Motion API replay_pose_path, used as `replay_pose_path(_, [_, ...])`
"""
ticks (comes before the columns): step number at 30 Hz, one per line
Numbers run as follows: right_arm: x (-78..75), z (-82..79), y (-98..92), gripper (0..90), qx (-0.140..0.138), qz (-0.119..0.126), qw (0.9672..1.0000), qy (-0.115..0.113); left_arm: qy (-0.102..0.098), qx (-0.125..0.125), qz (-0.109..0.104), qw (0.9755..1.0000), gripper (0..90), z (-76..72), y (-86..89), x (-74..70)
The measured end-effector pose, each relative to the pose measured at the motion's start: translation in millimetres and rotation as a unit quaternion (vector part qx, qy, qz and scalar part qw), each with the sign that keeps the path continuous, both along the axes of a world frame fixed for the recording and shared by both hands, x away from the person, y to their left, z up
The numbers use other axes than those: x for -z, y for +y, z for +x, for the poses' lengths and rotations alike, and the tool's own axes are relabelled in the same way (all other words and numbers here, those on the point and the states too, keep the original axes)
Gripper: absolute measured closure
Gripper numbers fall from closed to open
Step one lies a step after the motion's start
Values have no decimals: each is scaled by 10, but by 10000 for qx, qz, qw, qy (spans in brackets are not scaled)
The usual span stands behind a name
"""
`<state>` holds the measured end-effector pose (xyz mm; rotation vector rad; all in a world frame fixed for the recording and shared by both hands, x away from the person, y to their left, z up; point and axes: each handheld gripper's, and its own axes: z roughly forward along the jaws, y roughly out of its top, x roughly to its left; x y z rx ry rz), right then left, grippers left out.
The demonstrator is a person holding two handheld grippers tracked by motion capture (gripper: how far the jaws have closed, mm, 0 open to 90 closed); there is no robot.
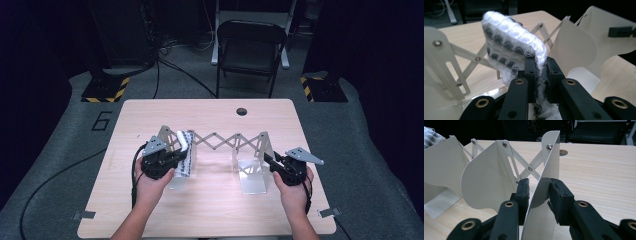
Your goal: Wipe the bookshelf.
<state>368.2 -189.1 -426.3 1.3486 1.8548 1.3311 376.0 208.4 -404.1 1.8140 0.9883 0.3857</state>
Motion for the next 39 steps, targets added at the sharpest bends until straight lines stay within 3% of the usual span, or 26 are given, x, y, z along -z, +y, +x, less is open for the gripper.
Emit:
replay_pose_path(3, [1, 1, -3, 683, -31, 7, 10000, 8, 362, -59, 30, 9993, 819, 25, -53, 325])
replay_pose_path(5, [4, 3, 0, 675, -54, 40, 10000, 22, 591, -2, 193, 9981, 819, 28, -88, 502])
replay_pose_path(11, [7, -6, 16, 692, -17, -109, 9999, -7, 790, -21, 321, 9964, 819, -32, -83, 744])
replay_pose_path(18, [5, -21, 31, 717, 25, -148, 9999, 1, 665, 29, 246, 9975, 818, -185, -77, 633])
replay_pose_path(27, [10, -86, 176, 708, -183, -188, 9996, -34, 148, 183, 140, 9996, 818, -404, -156, 286])
replay_pose_path(39, [13, -131, 301, 704, -249, -284, 9993, -38, 40, 203, -33, 9998, 816, -339, -347, 100])
